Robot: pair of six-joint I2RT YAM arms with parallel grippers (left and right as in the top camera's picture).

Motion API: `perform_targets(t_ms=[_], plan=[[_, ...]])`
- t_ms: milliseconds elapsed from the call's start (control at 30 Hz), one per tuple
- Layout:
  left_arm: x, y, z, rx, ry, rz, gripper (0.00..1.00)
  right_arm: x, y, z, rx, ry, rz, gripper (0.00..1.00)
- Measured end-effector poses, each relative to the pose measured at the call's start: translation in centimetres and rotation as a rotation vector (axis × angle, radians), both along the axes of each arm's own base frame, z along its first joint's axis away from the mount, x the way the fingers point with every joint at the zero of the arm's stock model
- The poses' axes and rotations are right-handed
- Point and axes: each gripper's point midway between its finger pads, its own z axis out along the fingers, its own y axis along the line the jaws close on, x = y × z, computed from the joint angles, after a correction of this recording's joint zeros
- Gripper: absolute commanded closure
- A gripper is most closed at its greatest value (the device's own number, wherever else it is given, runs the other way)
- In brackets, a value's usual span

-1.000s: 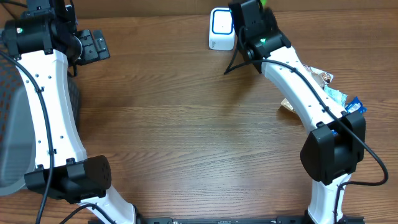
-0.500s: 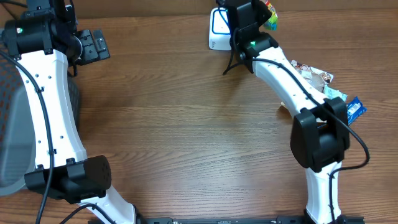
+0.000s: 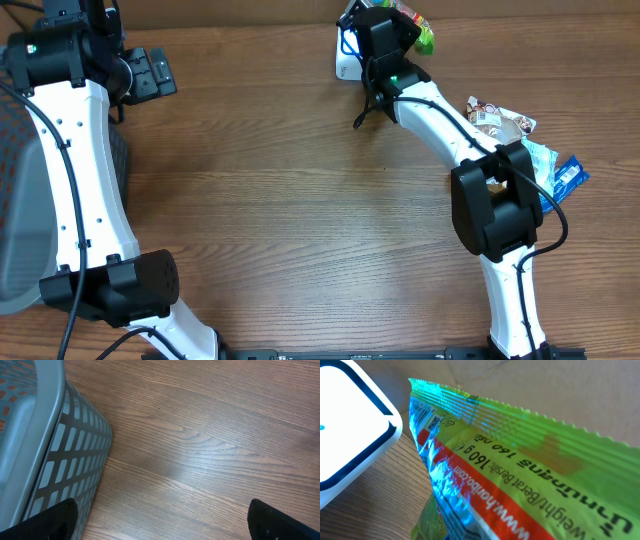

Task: Scan the item barcode
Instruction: 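Hold the green packet's barcode side against the white scanner face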

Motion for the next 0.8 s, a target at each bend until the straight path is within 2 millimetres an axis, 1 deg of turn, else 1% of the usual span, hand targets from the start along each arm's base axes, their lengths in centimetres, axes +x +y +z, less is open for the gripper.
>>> perform_targets(t_ms=[133,267,400,567,667,800], plan=[[0.0,0.0,0.0,0.0,0.0,0.0,0.0,-0.1,0.4,0.0,-0.031,0.007,0.011,0.96],[0.0,0.0,0.0,0.0,0.0,0.0,0.0,-0.7,1.0,0.2,-0.067,0.003,-0.004,0.96],[0.0,0.0,0.0,0.0,0.0,0.0,0.0,-1.4,2.7,0.4,-0.085,-0.003,0.009,0.96],[0.0,0.0,0.0,0.0,0.0,0.0,0.0,-1.6,4.4,1.2,-0.066,-0.044,0.028,0.96],[0.0,0.0,0.0,0.0,0.0,0.0,0.0,-1.6,4.5,1.2,-0.066,-0.049,0.026,0.96],[0.0,0.0,0.0,0.0,0.0,0.0,0.0,-1.6,3.9,0.3,-0.09,-0.039,-0.008,0.96]])
